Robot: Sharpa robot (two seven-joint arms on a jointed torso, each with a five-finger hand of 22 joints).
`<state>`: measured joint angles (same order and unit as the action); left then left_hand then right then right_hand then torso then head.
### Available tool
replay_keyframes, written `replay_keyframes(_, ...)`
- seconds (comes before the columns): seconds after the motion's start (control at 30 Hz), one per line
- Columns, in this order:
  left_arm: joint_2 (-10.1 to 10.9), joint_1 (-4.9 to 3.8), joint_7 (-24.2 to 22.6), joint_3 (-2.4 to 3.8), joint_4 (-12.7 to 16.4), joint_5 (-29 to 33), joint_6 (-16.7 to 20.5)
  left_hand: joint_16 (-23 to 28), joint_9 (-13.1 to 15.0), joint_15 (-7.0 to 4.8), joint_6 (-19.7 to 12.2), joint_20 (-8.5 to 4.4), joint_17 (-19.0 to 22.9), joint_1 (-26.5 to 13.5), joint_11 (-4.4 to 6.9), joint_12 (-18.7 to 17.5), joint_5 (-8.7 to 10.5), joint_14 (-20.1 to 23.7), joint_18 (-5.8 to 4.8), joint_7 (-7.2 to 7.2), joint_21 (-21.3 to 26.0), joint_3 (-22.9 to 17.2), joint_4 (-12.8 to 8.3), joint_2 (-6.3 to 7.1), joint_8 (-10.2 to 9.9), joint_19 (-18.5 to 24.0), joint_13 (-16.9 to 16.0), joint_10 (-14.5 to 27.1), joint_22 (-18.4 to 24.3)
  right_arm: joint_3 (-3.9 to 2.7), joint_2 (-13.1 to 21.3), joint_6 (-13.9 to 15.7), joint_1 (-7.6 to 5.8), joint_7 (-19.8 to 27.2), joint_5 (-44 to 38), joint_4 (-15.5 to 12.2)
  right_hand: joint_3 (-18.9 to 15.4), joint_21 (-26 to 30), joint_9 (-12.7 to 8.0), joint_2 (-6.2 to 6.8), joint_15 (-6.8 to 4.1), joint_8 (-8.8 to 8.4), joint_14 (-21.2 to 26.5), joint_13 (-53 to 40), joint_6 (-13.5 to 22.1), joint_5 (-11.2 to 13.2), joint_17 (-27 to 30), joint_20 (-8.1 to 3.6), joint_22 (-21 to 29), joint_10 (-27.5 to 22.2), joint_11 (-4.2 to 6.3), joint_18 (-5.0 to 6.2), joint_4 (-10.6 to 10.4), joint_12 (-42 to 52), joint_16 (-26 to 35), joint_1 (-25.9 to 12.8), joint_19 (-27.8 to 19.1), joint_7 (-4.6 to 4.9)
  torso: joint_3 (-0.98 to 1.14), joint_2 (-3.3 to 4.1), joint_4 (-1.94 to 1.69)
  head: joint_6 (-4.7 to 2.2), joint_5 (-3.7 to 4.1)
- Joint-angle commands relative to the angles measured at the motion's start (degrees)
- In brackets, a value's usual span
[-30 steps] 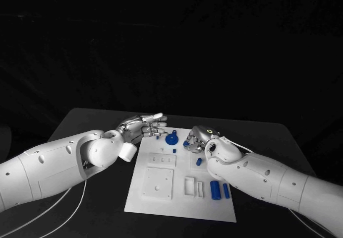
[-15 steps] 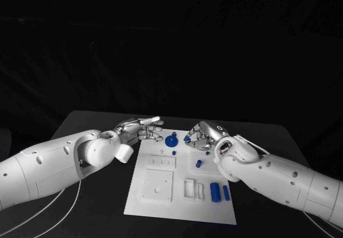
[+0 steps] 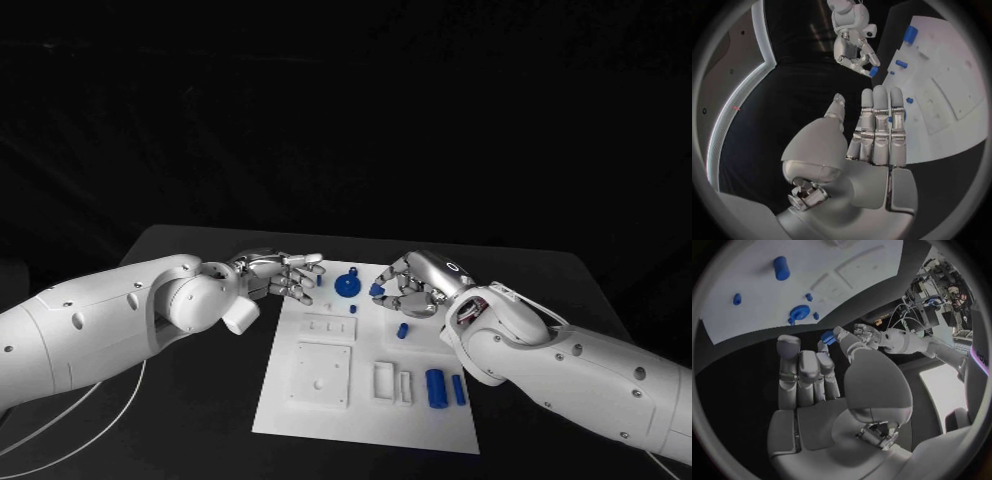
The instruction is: Assemble the parts on the task board
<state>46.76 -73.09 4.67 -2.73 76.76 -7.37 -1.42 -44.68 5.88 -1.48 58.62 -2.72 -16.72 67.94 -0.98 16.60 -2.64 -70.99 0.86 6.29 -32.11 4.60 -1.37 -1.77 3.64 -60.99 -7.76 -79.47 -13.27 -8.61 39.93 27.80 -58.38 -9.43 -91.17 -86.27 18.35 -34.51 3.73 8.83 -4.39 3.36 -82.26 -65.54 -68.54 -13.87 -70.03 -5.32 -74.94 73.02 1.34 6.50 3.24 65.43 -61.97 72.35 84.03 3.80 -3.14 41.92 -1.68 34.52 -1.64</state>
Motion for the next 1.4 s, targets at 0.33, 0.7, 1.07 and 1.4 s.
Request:
replay_keyframes(0.33, -0.2, -1.06, 10.5, -1.51, 2.0, -10.0, -0.2, -0.7, -0.2, 0.1, 0.3, 0.11, 0.6, -3.1, -0.28, 2.1, -0.12, 1.3, -0.86, -0.31, -2.8, 0.0, 5.8, 4.12, 0.2, 3.1, -0.8, 2.3, -2.4, -0.02, 1.0, 0.3, 1.15, 2.0, -3.7, -4.1, -0.1, -0.6, -0.1, 0.13, -0.16, 0.2, -0.4, -0.1, 0.0, 0.1, 0.0, -0.32, -1.9, 0.5, -0.06, -0.51, 0.2, 0.2, 0.1, 0.3, 2.9, 0.0, 0.16, -0.03, 0.14, 0.53, -0.47)
replay_keyframes(0.7, -1.0, -1.3, 12.0, -2.0, 3.3, -12.2, -3.3, 1.4, 0.1, 0.57, 2.4, 0.69, 2.2, -3.5, -0.58, 0.9, -0.13, 1.5, -0.86, -0.6, -1.6, 1.9, 8.6, 3.84, 0.1, 4.0, 0.4, 2.9, -1.8, -0.02, 1.0, -0.2, 1.68, 1.8, -4.5, -5.9, -0.2, -0.7, -0.1, 0.15, -0.17, 0.18, -0.4, -0.1, 0.0, -0.1, 0.0, -0.33, -1.9, 0.6, -0.04, -0.53, 0.2, 0.1, 0.2, 0.2, 2.9, -0.01, 0.12, -0.01, 0.0, 1.28, -0.87)
replay_keyframes(1.07, -1.6, -1.32, 10.5, -2.1, 4.3, -11.6, -6.0, 1.8, -1.5, 0.77, 1.9, 0.9, 2.9, -2.6, -0.77, 0.6, -0.13, 1.7, -0.86, -0.36, -0.9, 3.1, 7.1, 2.66, 0.1, 4.1, 1.2, 3.1, -1.5, 0.0, 0.7, -0.9, 1.83, 1.7, -4.7, -6.2, -0.5, -0.6, -0.1, 0.12, -0.18, 0.19, -0.4, -0.1, 0.0, -0.1, 0.0, -0.35, -1.9, 0.5, -0.03, -0.58, 0.1, -0.1, 0.3, 0.2, 2.8, -0.03, 0.15, -0.05, 0.06, 1.61, -0.85)
replay_keyframes(1.4, -2.0, -1.32, 7.3, -2.13, 4.6, -8.5, -8.0, 2.0, -1.7, 0.93, 1.7, 1.08, 3.0, -2.8, -0.95, 0.5, -0.13, 2.0, -0.86, -0.18, -0.6, 3.3, 7.0, 2.37, 0.0, 4.3, 1.3, 3.4, -1.4, 0.19, 0.2, -1.7, 1.85, 1.8, -4.6, -5.9, -0.5, -0.6, -0.1, 0.12, -0.18, 0.19, -0.4, -0.1, 0.0, -0.1, 0.0, -0.35, -1.9, 0.5, -0.03, -0.58, 0.1, -0.1, 0.3, 0.2, 2.8, -0.03, 0.13, -0.07, 0.0, 1.91, -0.77)
